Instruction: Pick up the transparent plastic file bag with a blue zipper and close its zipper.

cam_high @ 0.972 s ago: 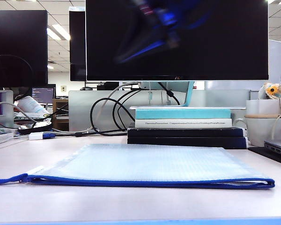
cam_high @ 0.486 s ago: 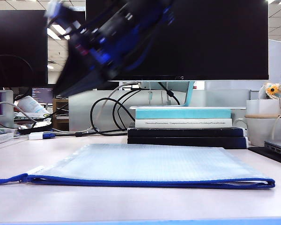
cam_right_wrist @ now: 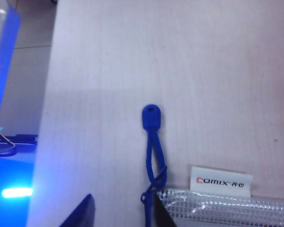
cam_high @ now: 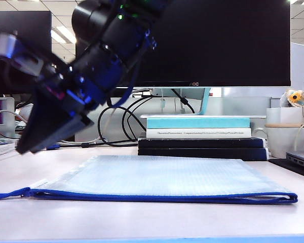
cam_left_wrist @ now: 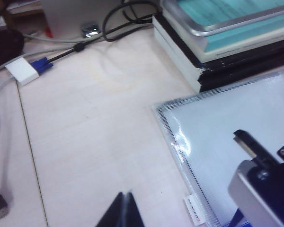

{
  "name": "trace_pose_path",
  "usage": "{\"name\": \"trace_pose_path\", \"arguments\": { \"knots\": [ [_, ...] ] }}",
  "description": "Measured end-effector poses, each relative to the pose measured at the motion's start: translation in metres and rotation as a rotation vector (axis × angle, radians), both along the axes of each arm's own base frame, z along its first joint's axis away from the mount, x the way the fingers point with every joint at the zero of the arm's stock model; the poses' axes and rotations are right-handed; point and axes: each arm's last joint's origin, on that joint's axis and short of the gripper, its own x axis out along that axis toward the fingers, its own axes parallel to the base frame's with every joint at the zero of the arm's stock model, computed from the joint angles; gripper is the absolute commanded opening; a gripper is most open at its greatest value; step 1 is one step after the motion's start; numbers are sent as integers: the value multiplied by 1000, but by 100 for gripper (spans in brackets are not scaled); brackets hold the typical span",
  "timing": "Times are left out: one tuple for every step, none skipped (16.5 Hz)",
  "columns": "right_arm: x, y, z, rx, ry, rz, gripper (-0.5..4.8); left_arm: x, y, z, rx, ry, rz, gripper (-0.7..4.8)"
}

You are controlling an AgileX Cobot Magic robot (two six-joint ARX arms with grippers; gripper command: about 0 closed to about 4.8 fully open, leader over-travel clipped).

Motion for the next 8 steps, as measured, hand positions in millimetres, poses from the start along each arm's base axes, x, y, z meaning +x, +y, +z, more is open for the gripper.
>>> {"name": "trace_pose_path", "arguments": {
  "knots": [
    [0,2,-3,-4,-8,12,158,1,0,-1,0,3,1,-5],
    [-2,7,-9,-9,-20,21,158,1,0,0,2,-1,3,-5],
    [-3,12,-13,-8,-21,29,158,1,0,0,2,-4,3,-5],
    [-3,16,-16,-9,-23,34,158,1,0,0,2,-4,3,-5],
    [-2,21,-18,-9,-27,37,158,1,0,0,2,-4,3,-5],
    [1,27,-22,-11,-40,33,158,1,0,0,2,-4,4,-5],
    [2,30,-24,-13,-47,33,158,1,0,0,3,-4,4,-5],
    [4,34,-28,-18,-51,30,158,1,0,0,4,-3,6,-5]
  ]
}}
